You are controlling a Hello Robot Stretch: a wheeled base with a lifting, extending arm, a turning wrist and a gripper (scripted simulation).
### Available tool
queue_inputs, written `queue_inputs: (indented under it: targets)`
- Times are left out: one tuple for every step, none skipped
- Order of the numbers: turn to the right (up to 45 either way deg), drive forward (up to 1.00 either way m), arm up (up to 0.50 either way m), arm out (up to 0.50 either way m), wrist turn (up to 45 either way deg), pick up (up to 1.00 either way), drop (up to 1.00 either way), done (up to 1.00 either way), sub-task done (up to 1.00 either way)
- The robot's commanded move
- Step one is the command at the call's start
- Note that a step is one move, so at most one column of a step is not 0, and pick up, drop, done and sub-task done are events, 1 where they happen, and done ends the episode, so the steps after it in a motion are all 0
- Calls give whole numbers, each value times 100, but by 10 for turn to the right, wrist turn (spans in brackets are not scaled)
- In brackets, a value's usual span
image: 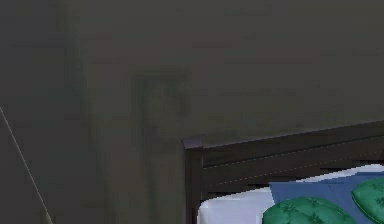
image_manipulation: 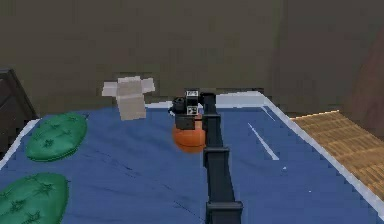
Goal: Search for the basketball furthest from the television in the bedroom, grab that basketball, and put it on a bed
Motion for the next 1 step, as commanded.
queue_inputs:
  targets:
    - [0, 0, 0, 0, 0, 0, 0, 100, 0]
